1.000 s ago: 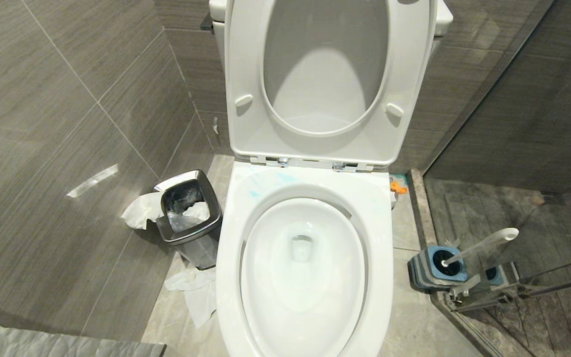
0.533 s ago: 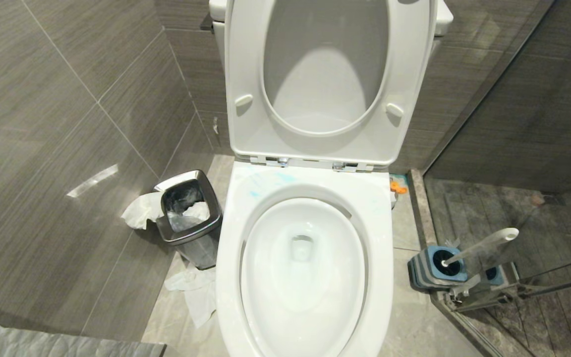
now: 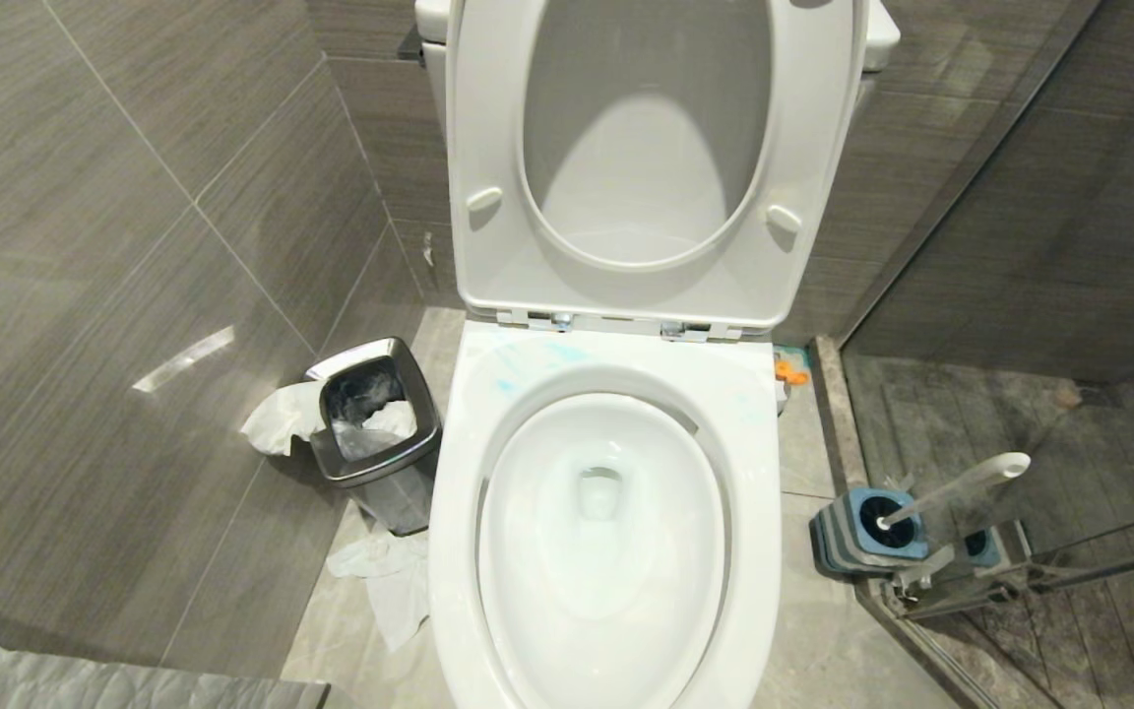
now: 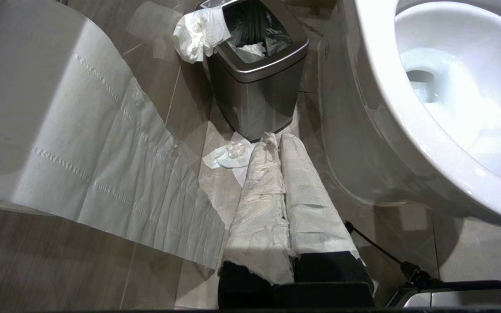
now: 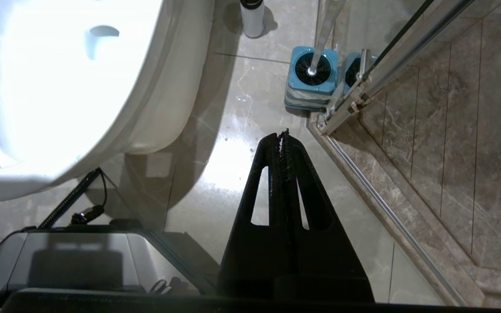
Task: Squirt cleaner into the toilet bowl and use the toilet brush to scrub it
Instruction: Pour in the cleaning agent
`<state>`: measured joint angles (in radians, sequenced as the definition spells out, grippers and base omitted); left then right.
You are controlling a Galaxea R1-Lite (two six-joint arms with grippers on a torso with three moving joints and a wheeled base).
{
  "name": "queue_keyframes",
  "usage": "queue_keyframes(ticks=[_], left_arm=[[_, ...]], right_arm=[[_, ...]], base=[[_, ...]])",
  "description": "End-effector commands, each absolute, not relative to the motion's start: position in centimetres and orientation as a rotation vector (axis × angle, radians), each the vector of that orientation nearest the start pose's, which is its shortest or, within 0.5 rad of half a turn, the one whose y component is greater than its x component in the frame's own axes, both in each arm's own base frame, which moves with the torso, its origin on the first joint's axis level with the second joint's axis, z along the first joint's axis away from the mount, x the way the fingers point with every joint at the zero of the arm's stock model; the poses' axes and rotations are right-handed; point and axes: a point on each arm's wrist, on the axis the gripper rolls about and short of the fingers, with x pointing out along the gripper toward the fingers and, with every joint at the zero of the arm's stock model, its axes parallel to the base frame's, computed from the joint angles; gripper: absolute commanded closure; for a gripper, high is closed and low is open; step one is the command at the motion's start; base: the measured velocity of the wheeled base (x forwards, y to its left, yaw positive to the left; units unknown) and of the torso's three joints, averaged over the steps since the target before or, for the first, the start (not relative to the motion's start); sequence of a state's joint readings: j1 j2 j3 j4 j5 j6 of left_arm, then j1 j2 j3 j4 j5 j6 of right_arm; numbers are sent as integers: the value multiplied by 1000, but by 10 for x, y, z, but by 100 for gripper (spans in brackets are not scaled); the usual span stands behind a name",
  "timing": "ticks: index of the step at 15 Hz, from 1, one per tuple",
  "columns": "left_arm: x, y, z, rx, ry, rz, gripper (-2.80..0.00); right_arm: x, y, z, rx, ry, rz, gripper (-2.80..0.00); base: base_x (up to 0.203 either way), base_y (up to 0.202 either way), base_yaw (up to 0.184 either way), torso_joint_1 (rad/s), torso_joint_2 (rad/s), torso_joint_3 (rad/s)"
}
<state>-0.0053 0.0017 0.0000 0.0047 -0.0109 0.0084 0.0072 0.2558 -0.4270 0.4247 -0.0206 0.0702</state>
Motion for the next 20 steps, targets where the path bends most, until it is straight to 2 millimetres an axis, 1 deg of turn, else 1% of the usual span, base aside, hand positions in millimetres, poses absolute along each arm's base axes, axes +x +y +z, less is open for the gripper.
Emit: queue_keyframes(ticks=[1, 5, 12, 20], left_arm=[[-23, 0, 75, 10, 10, -14, 0], [-23, 0, 75, 11, 13, -13, 0], [-23, 0, 75, 11, 12, -14, 0], [-23, 0, 75, 11, 12, -14, 0]], right_arm=[[-31, -1, 153, 67, 262, -21, 0], [-30, -1, 154, 66, 268, -23, 0], [-21, -2, 159, 58, 304, -82, 0], [-19, -2, 157, 57, 314, -84, 0]], base=[[0, 0, 0, 0, 0, 0], [0, 0, 0, 1, 3, -93], [0, 0, 0, 0, 2, -191], [0, 0, 0, 3, 3, -196]])
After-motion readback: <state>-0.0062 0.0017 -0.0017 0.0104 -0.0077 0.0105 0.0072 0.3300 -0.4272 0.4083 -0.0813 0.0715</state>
